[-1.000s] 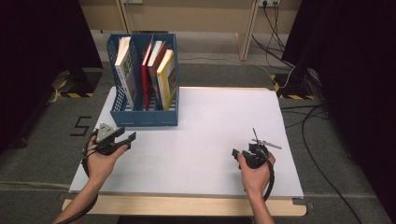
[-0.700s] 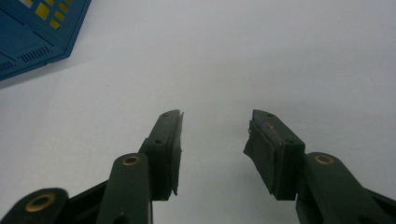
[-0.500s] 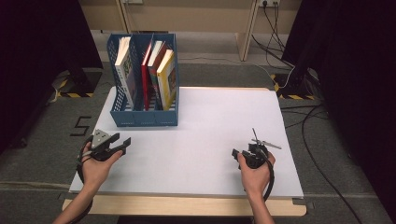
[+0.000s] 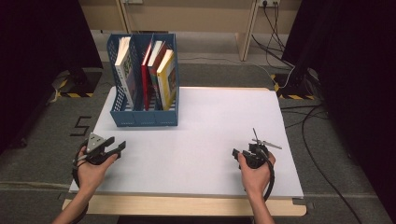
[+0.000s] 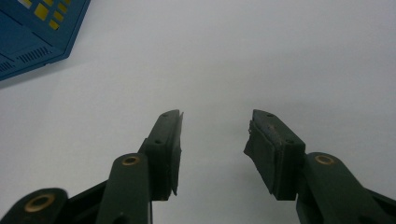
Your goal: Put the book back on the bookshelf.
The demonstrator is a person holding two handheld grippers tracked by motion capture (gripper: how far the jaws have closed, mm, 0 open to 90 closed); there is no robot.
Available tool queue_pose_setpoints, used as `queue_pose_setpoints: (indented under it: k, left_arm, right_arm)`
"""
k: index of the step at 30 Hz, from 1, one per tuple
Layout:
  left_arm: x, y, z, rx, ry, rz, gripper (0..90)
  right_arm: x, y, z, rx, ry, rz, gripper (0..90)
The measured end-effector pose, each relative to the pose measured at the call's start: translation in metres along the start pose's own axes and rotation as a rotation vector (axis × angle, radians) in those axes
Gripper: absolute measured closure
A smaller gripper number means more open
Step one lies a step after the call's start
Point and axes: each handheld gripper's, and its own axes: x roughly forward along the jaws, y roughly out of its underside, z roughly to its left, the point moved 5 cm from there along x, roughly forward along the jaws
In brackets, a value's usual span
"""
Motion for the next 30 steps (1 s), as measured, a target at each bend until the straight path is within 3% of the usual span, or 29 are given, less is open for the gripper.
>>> queue_pose_setpoints:
  k: [13,21,30]
  left_arm:
    - [0.004,0.016,0.011,0.002,-0.023,0.007,45.7]
    - [0.006,0.023,0.013,-0.019,-0.031,0.003,45.2]
    - [0.006,0.024,0.015,-0.034,-0.023,0.004,44.1]
  right_arm:
    - [0.001,0.001,0.000,0.003,0.003,0.004,53.8]
    - [0.001,0.001,-0.002,0.002,0.003,0.007,53.6]
    - [0.001,-0.001,-0.008,-0.015,0.044,-0.015,52.1]
